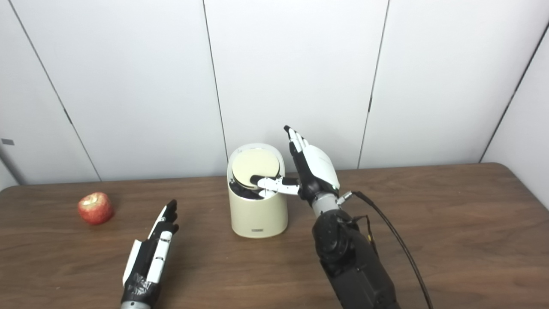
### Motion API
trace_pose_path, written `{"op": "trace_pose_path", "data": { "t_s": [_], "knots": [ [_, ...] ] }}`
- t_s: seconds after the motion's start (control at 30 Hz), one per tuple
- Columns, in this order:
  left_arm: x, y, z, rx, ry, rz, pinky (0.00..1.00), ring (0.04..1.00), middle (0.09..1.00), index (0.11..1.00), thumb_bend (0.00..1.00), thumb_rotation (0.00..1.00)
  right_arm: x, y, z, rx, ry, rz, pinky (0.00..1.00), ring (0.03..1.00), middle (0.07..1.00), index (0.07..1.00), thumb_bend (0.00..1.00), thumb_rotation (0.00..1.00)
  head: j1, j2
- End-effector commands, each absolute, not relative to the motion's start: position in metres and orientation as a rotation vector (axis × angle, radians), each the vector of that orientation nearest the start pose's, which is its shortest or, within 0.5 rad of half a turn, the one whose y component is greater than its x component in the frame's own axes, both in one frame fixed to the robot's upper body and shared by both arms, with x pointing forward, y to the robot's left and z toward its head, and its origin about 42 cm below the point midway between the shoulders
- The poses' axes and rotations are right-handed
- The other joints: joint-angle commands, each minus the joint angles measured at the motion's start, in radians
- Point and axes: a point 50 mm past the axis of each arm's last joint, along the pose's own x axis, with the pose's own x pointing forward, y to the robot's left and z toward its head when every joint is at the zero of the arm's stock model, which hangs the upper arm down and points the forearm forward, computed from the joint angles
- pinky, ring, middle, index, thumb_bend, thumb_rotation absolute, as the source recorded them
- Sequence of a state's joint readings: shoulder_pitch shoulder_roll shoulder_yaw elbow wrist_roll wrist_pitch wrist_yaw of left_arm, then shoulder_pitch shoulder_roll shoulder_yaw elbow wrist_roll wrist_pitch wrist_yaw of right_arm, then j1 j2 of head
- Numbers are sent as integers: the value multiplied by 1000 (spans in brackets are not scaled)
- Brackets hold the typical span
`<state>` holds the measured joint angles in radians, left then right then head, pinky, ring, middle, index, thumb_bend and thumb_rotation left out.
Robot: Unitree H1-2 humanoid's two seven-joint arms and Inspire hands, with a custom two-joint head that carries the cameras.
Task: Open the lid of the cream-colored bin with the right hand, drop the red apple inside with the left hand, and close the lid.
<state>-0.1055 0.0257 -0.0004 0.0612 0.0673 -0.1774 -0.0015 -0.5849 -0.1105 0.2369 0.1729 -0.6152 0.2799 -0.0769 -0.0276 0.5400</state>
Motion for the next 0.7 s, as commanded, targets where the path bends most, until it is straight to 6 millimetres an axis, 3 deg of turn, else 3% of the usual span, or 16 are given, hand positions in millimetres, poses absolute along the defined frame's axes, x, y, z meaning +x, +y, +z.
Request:
{"op": "trace_pose_path", "data": {
  "t_s": [0.0, 0.33, 0.67],
  "knots": [
    [318, 207, 127, 92, -258, -31, 977, 1000, 1000, 1000, 255, 914, 446, -143, 268, -794, -373, 6, 955, 1000, 1000, 1000, 804, 998, -1, 1],
    [319, 207, 126, 97, -250, -28, 979, 1000, 1000, 1000, 263, 912, 444, -146, 267, -789, -386, 8, 940, 1000, 1000, 1000, 832, 1000, -2, 0],
    [318, 208, 126, 97, -252, -28, 985, 1000, 1000, 1000, 281, 918, 433, -159, 260, -717, -445, -5, 916, 1000, 1000, 1000, 954, 1000, -2, -3]
  ]
}}
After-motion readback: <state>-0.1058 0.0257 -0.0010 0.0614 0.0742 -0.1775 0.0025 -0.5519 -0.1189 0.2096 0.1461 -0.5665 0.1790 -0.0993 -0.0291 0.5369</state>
